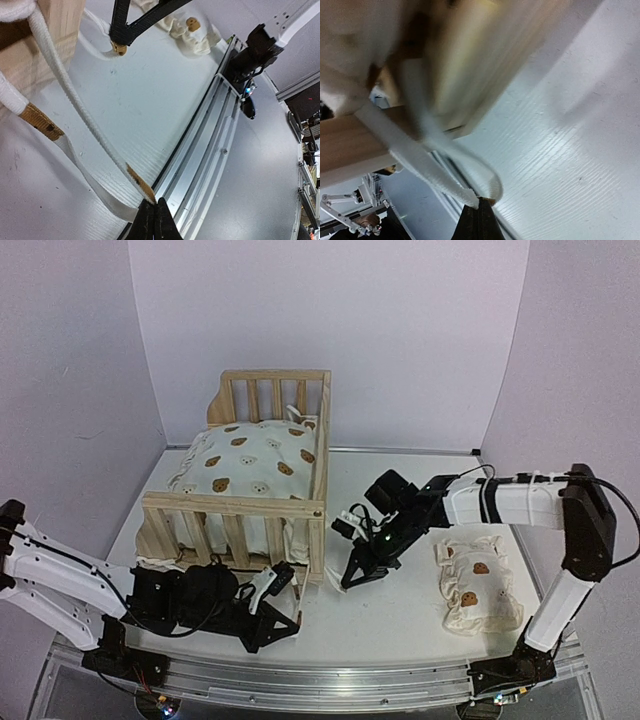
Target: Set up the pet bed
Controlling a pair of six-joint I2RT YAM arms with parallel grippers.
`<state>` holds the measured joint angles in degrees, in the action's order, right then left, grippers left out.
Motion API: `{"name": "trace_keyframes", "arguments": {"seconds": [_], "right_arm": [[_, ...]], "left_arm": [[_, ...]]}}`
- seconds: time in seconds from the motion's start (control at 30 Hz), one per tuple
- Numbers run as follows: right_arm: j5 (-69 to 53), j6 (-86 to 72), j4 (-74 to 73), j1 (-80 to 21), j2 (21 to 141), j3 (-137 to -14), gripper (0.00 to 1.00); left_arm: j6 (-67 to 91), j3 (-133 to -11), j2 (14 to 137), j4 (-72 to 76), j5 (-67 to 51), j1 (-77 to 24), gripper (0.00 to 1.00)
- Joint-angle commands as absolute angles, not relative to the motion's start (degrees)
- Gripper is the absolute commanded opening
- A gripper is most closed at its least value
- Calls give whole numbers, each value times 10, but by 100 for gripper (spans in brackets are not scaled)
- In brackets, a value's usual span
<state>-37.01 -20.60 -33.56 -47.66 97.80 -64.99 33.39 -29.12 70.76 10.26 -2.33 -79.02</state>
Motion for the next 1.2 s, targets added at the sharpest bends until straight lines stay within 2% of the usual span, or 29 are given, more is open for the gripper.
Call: {"name": "trace_keyframes", "arguments": {"seconds": [0.0, 0.13, 0.27, 0.47, 0.5, 0.57, 0.6, 0.67, 0.7, 0.77, 0.83, 0.9, 1.0, 1.13, 1.17], "right_arm": [[-272, -211, -321, -480, 990, -625, 0], [-278, -206, -353, -479, 937, -619, 0], [-316, -167, -453, -479, 898, -634, 0], [-628, -132, -461, -480, 855, -606, 0], [-647, -135, -463, -480, 840, -609, 0], [-603, -137, -481, -479, 806, -621, 8], [-547, -124, -517, -479, 796, -635, 13], [-384, -89, -595, -480, 799, -677, 14], [-306, -91, -616, -480, 804, -689, 21], [-238, -93, -623, -479, 809, -688, 30], [-247, -96, -578, -479, 807, -652, 38], [-309, -90, -480, -481, 793, -600, 44], [-327, -104, -241, -487, 728, -475, 71], [-296, -80, 87, -489, 669, -325, 91], [-284, -77, 135, -490, 670, -300, 92]], "left_arm": [[367, -304, 767, 100, -32, -803, 0], [360, -309, 782, 100, -42, -821, 0], [347, -297, 754, 98, -48, -823, 0], [344, -291, 715, 76, -30, -823, 0], [344, -292, 713, 71, -25, -823, 0], [342, -292, 712, 65, -15, -823, 0], [341, -293, 713, 64, -11, -823, 0], [338, -297, 718, 64, -5, -823, 0], [335, -299, 721, 64, -5, -823, 0], [331, -306, 733, 64, -5, -823, 0], [328, -314, 747, 64, -5, -823, 0], [327, -318, 757, 65, -5, -823, 0], [324, -320, 765, 64, 18, -823, 0], [322, -319, 763, 66, 26, -823, 0], [321, -318, 762, 65, 27, -823, 0]]}}
